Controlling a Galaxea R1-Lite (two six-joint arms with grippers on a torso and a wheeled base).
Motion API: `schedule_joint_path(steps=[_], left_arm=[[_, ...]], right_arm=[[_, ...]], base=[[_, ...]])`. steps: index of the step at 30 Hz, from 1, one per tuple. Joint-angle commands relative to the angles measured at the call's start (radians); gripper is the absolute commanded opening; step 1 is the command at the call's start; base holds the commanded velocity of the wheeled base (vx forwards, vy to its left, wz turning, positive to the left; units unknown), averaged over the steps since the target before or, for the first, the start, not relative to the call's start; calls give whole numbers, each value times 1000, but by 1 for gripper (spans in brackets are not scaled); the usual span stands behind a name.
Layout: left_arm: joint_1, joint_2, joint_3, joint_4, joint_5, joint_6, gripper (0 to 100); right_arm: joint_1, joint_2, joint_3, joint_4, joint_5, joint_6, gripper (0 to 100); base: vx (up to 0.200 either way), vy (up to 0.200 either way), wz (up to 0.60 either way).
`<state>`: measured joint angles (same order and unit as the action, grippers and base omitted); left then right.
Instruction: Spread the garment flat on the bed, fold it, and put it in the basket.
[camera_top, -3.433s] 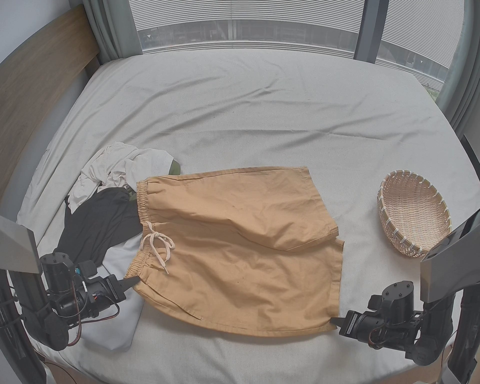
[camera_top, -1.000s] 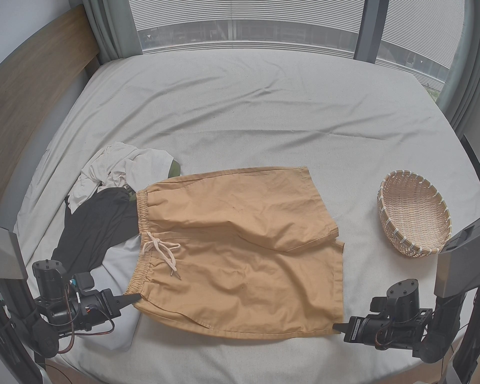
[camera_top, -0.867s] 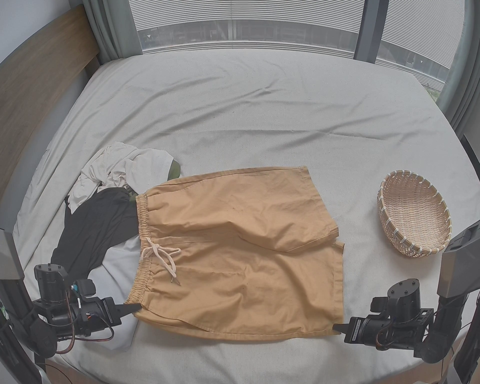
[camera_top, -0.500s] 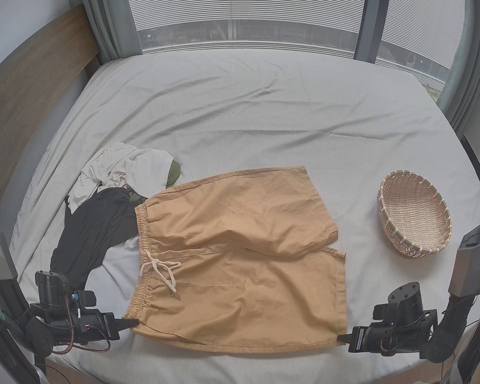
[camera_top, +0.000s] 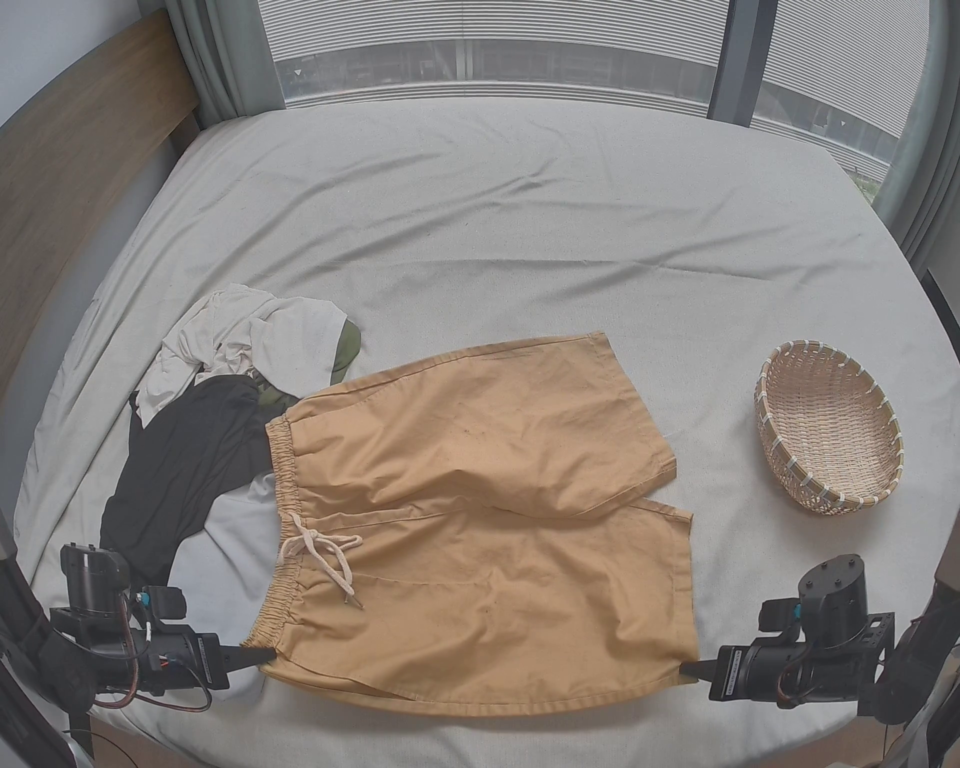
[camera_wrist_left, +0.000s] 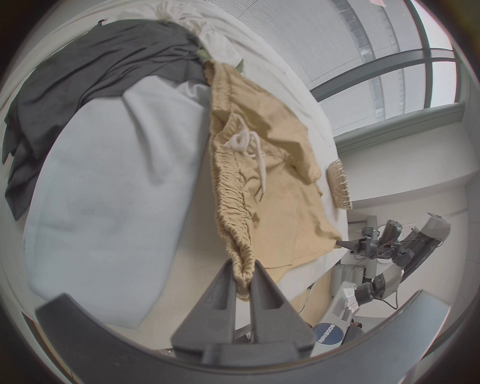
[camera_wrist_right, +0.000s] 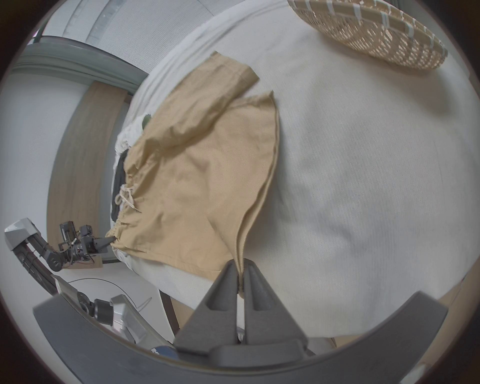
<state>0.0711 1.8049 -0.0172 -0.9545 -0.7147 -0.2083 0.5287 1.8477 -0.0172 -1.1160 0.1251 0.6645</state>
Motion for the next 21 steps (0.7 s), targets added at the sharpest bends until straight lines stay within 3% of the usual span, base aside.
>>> schedule_joint_path(steps=[1,5,10,17,21], left_arm=[[36,-105,14,-9,-49,-10,0],[47,-142,6,-35,-55,-31,0],[39,-157,-23,-216,-54,-186,0],[36,-108,-36,-399,-37,-298,0],[29,-64,-76,-475,29,-387,0]], right_arm=[[-12,-111,17,-85,11,7,0],[-36,-148,8,-151,16,4,0],[-88,-156,-81,-231,18,6,0],[-115,-153,-185,-231,41,7,0],[-116,-153,-239,-222,41,14,0]], base=[[0,0,0],[0,0,0],[0,0,0],[0,0,0],[0,0,0]])
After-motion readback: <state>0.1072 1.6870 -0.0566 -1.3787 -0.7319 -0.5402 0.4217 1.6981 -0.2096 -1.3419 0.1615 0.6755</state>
